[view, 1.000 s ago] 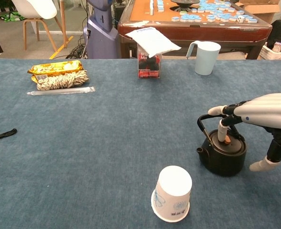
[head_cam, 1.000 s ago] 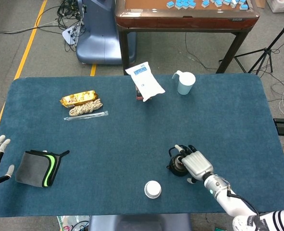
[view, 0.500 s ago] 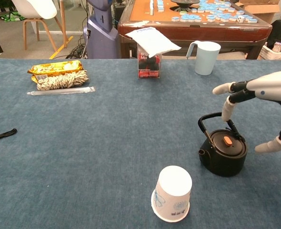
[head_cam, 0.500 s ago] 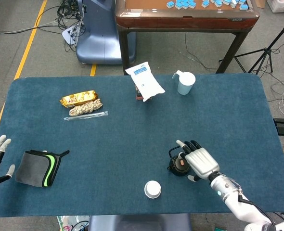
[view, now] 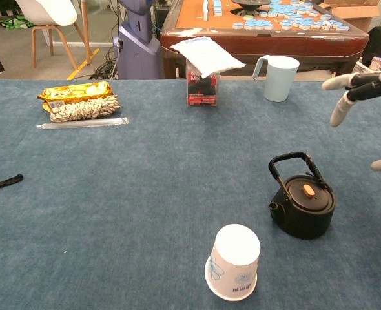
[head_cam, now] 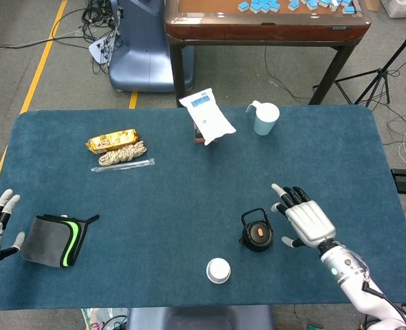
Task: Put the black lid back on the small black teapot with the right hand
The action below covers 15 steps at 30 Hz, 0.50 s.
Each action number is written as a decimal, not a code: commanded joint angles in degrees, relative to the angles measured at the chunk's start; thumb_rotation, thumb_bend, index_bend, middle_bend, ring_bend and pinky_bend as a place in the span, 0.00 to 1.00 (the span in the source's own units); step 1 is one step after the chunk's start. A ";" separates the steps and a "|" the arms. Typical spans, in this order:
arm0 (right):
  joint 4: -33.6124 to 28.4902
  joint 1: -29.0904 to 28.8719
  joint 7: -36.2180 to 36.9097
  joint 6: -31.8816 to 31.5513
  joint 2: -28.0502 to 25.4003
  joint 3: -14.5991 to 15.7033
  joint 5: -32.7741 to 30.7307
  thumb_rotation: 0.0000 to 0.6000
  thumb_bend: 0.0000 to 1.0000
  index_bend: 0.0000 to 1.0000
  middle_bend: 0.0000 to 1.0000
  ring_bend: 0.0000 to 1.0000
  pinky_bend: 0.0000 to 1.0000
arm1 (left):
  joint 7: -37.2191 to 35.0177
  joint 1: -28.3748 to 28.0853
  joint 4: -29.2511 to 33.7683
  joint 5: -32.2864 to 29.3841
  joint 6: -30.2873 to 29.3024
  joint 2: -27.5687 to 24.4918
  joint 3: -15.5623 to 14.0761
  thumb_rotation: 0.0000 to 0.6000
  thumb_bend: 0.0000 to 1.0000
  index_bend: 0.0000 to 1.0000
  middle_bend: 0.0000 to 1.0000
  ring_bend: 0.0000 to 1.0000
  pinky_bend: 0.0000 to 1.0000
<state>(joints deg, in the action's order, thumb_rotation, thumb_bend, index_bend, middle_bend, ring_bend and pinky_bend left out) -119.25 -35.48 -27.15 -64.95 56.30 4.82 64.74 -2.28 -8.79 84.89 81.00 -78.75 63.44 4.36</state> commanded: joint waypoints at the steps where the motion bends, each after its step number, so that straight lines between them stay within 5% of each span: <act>1: 0.47 2.47 1.12 -2.66 -1.40 0.20 2.22 1.00 0.21 0.30 0.00 0.00 0.00 | 0.73 -0.56 0.81 -0.34 0.66 -0.38 0.29 1.00 0.39 0.00 0.00 0.00 0.00; 15: 4.11 14.81 12.86 -12.89 -9.41 2.08 11.43 1.00 0.21 0.30 0.00 0.00 0.00 | 8.91 -3.19 7.64 -0.04 1.98 -1.01 0.90 1.00 0.39 0.00 0.00 0.00 0.00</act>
<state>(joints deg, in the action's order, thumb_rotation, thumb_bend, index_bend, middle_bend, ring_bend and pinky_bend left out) -115.98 -22.07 -15.81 -76.69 48.01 6.62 75.17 5.68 -11.63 91.63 80.87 -76.80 62.54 5.19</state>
